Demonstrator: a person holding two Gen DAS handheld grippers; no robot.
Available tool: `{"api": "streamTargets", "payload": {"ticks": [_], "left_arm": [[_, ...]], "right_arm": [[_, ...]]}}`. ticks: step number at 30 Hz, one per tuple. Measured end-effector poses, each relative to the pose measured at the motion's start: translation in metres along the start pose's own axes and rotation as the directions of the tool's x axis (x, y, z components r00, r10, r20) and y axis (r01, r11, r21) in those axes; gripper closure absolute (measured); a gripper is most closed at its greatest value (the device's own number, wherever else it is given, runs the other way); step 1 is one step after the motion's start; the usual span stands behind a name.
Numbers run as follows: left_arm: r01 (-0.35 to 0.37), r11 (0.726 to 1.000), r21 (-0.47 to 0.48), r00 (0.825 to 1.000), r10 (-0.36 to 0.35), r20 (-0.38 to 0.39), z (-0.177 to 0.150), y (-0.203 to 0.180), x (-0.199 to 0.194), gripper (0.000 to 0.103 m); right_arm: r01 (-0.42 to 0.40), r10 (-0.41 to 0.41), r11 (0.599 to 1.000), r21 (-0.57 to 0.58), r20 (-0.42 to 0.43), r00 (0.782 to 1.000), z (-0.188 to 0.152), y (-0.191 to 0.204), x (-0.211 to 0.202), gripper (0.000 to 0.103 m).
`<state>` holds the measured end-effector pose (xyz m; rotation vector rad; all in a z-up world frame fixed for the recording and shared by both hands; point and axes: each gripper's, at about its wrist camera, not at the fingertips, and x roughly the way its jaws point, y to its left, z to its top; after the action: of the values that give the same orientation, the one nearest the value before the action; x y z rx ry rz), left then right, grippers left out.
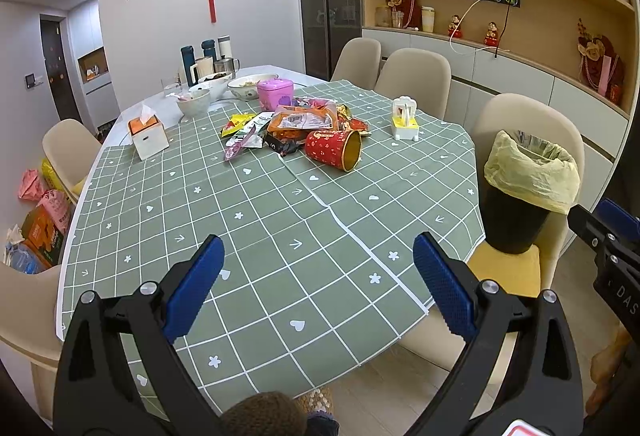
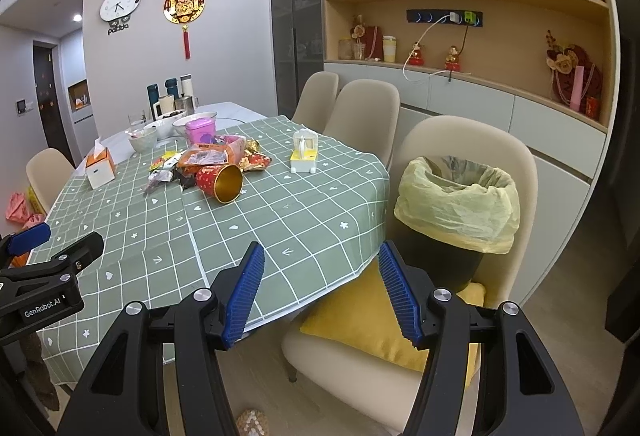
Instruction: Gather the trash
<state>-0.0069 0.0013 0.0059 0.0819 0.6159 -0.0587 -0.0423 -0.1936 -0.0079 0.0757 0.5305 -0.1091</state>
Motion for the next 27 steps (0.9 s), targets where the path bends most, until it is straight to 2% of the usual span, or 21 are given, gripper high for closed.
{"api": "streamTargets", "payload": {"ticks": [19,27], "left_arm": [[0.002,1.000,-0.010,1.000,-0.002,-0.006,0.000,0.005,0.007,0.012],[-0.006,1.000,-0.002,1.000,0.006,-0.026,0.005,0.009,0.023,0.012]], "right_arm": [[-0.003,0.003,1.000,-0.006,-0.003,1.000,0.000,-0.001,0.004,0.046],[-0.002,0.002,1.000,-0.010,-0.015,1.000,0.001,-0.002,0.009,0.046]]}}
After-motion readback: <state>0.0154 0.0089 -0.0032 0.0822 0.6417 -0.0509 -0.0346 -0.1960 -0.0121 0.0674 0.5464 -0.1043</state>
